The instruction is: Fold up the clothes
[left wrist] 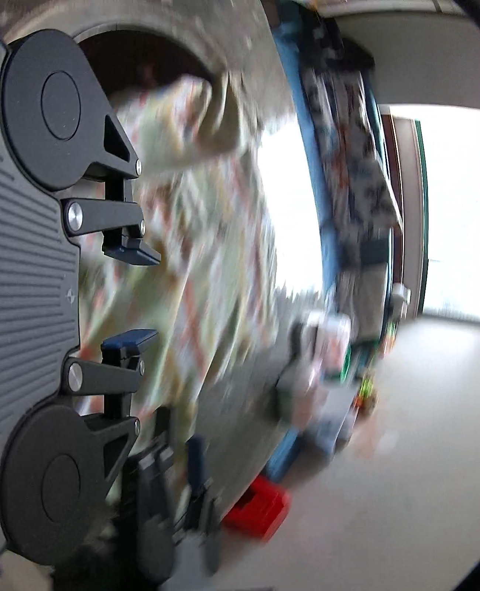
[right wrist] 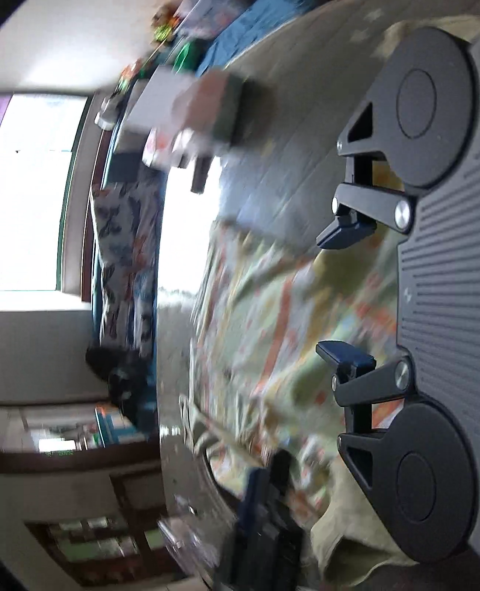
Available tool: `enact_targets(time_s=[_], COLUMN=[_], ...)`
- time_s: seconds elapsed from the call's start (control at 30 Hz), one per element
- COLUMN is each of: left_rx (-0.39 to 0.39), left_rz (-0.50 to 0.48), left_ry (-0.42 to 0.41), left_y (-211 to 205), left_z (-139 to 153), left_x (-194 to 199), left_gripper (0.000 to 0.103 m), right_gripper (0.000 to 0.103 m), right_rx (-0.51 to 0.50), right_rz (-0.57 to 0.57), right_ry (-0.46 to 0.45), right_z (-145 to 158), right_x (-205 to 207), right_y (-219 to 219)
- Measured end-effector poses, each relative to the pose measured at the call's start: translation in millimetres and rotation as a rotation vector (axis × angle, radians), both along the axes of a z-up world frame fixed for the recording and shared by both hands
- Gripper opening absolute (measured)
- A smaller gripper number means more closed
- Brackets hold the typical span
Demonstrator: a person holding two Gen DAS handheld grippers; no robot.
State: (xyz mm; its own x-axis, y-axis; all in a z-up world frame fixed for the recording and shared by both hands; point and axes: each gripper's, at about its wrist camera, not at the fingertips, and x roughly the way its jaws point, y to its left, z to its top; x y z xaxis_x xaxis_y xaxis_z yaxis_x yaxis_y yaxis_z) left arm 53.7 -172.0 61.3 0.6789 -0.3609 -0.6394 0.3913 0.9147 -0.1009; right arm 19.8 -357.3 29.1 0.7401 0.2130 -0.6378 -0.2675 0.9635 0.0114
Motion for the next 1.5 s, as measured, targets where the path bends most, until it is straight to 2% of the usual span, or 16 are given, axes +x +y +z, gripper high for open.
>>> enact_targets(time_s=[0.13, 0.27, 0.33, 0.43, 0.47, 0.6, 0.63, 0.7, 0.73, 0.77, 0.87, 0.97, 1.23, 1.5], left_rx=[0.030, 0.058, 0.054, 0.088, 0.105, 0.189, 0.218, 0.270, 0.285, 0.277, 0.236, 0.188, 0.063, 0.037], left_rz=[0.148, 0.244, 0.265, 0.273, 0.274, 0.288, 0.290, 0.297, 0.301, 0.309, 0.338, 0.370, 0.537, 0.703], left_ry=[0.005, 0.019, 0.036, 0.040, 0.041, 0.057, 0.059, 0.074, 0.085, 0.100, 0.101, 0.068, -0.002, -0.026], left_y=[24, 40, 45, 39, 36, 23, 21, 21, 22, 28, 49, 73, 159, 219], left_z=[4, 3, 0, -7, -10, -26, -30, -38, -41, -43, -40, -28, 2, 1], left_x=[38, 77, 94, 116, 124, 150, 154, 160, 163, 164, 159, 143, 74, -16], left_gripper=[0.043, 0.046, 0.047, 0.053, 0.056, 0.057, 0.055, 0.044, 0.028, 0.018, 0.006, 0.003, 0.002, 0.002], right_gripper=[0.057, 0.057, 0.059, 0.062, 0.063, 0.066, 0.066, 0.066, 0.066, 0.066, 0.066, 0.066, 0.067, 0.068], right_rx=[-0.004, 0.002, 0.006, 0.009, 0.010, 0.013, 0.014, 0.016, 0.017, 0.018, 0.009, 0.005, -0.013, -0.031], right_rz=[0.044, 0.059, 0.063, 0.066, 0.067, 0.071, 0.072, 0.074, 0.074, 0.074, 0.074, 0.074, 0.068, 0.062], right_ry=[0.020, 0.061, 0.073, 0.076, 0.076, 0.078, 0.078, 0.079, 0.079, 0.078, 0.077, 0.076, 0.070, 0.076], right_z=[-7, -19, -23, -24, -24, -25, -25, -25, -25, -25, -25, -26, -27, -26], right_x=[17, 24, 24, 23, 23, 22, 21, 21, 21, 21, 21, 22, 21, 22], right_y=[20, 27, 28, 28, 28, 29, 29, 29, 29, 29, 30, 31, 35, 37])
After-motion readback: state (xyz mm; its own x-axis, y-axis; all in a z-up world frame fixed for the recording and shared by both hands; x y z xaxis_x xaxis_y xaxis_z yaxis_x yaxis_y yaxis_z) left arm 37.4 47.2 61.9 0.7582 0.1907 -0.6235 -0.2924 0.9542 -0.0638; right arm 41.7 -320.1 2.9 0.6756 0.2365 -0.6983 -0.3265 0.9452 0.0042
